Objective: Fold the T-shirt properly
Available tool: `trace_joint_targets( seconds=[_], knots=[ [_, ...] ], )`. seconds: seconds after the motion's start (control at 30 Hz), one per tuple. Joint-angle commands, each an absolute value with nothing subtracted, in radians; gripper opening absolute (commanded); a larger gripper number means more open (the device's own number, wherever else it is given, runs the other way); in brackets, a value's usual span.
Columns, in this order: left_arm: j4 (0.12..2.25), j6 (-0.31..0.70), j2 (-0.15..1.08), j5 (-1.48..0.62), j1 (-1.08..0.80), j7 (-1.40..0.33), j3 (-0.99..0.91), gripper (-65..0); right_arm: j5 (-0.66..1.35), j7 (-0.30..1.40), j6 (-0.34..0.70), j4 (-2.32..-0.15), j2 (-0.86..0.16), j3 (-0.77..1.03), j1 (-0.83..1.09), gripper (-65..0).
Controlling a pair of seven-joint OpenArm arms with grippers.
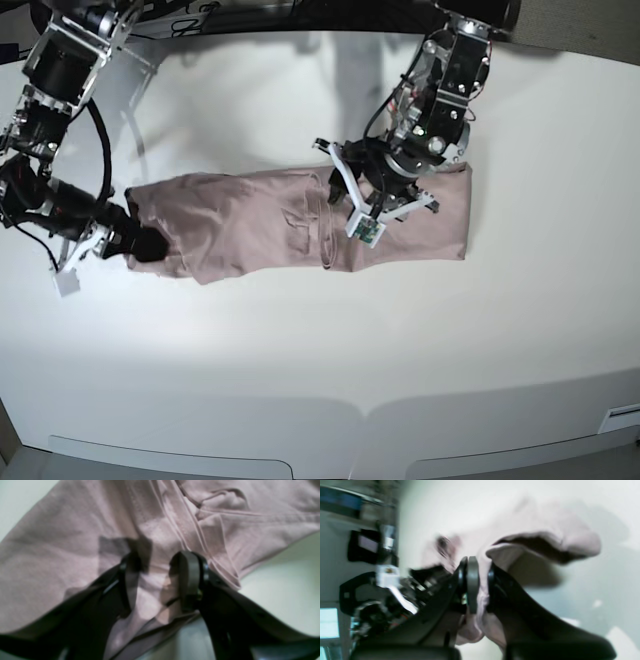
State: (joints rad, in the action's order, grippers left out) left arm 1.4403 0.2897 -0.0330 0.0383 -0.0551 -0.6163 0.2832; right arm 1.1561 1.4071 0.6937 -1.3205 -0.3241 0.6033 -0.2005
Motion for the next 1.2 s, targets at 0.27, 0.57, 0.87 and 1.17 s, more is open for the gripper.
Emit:
trace_joint_targets(
  seconds=[0.27,0.57,0.87,1.17],
  knots=[
    [1.654,0.284,-0.033,0.019,-0.058,-0.776,0.286,-40.1,1.208,1.396,0.698,-1.438,-0.338,0.418,-0.266,-65.0],
    [1.976,0.271,-0.019,0.092,-0.07,-0.95,0.281,-40.1,1.204,1.347,0.698,-1.438,-0.292,0.191,-0.311,-65.0],
    [2.107,0.084,0.124,0.246,-0.07,-1.039,0.281,-40.1,1.03,1.332,0.698,-1.438,-0.08,0.149,-0.404,-65.0],
    [2.179,0.066,0.167,0.288,-0.1,-1.04,0.281,-40.1,0.841,1.291,0.698,-1.434,0.11,0.078,-0.412,-65.0]
  ],
)
